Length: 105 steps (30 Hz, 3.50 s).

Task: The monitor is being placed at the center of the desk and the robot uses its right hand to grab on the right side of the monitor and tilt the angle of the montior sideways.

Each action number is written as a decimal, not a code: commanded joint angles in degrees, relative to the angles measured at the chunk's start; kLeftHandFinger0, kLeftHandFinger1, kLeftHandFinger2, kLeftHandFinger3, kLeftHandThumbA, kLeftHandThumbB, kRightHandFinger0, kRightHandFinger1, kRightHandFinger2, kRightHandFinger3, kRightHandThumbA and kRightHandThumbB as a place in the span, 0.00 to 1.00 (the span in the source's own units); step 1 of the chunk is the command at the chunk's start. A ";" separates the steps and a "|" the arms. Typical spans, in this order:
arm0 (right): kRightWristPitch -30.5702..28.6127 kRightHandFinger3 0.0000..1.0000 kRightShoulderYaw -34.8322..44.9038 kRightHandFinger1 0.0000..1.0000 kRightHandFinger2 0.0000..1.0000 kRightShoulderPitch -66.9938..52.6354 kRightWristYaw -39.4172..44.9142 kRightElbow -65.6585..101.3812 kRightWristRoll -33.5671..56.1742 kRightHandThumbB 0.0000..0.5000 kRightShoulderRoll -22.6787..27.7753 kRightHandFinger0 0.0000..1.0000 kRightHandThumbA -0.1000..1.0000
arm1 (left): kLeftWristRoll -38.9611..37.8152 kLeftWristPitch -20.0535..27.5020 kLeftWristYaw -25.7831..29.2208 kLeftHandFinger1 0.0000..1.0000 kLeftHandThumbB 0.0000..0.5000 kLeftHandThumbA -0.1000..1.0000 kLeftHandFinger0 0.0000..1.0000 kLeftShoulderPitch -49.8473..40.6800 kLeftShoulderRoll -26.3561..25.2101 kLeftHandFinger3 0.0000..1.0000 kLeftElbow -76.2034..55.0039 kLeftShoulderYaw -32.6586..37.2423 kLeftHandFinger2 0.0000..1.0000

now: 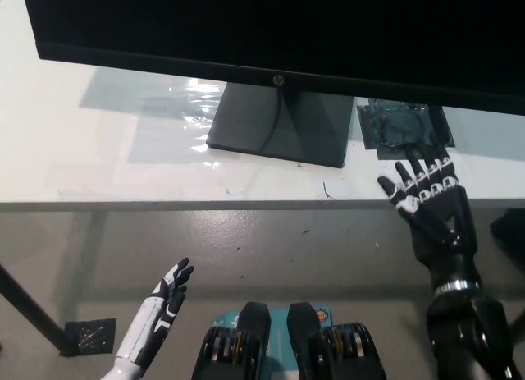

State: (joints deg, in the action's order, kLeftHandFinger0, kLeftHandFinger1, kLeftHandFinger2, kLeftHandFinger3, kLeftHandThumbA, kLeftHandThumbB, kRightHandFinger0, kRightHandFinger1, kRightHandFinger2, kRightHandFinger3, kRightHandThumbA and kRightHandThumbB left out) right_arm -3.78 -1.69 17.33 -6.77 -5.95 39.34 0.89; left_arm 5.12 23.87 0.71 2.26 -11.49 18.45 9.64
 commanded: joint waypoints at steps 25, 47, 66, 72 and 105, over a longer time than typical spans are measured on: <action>15.09 1.00 24.75 1.00 1.00 24.43 18.35 -30.58 23.97 0.77 -6.99 1.00 1.00 | -0.28 3.06 1.08 1.00 0.76 1.00 1.00 -0.18 -1.11 1.00 -1.46 1.21 1.00; 12.27 1.00 30.11 1.00 1.00 33.06 23.06 -45.18 19.73 0.77 -4.00 1.00 1.00 | 0.29 3.06 1.71 1.00 0.77 1.00 1.00 0.11 -1.24 1.00 -1.47 1.30 1.00; 8.04 1.00 32.72 1.00 1.00 39.79 27.93 -59.20 15.72 0.74 -0.76 1.00 1.00 | 0.61 3.06 2.05 1.00 0.77 1.00 1.00 -0.07 -1.40 1.00 -1.56 1.72 1.00; 6.09 1.00 33.74 1.00 1.00 43.10 28.87 -64.15 14.38 0.77 0.38 1.00 1.00 | 0.38 3.06 1.90 1.00 0.76 1.00 1.00 0.14 -1.48 1.00 -1.49 1.61 1.00; 2.86 1.00 36.83 1.00 1.00 56.53 25.10 -71.79 9.73 0.79 2.05 1.00 1.00 | 0.58 3.06 2.80 1.00 0.76 1.00 1.00 -0.13 -1.60 1.00 -1.76 2.16 1.00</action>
State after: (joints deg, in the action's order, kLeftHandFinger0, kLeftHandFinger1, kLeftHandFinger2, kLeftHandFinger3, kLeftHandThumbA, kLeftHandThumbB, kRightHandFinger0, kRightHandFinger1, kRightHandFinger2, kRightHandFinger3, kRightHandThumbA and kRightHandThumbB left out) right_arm 0.56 34.54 65.63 18.91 -78.86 50.13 2.02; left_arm 5.55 24.66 1.73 2.13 -12.19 18.10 11.93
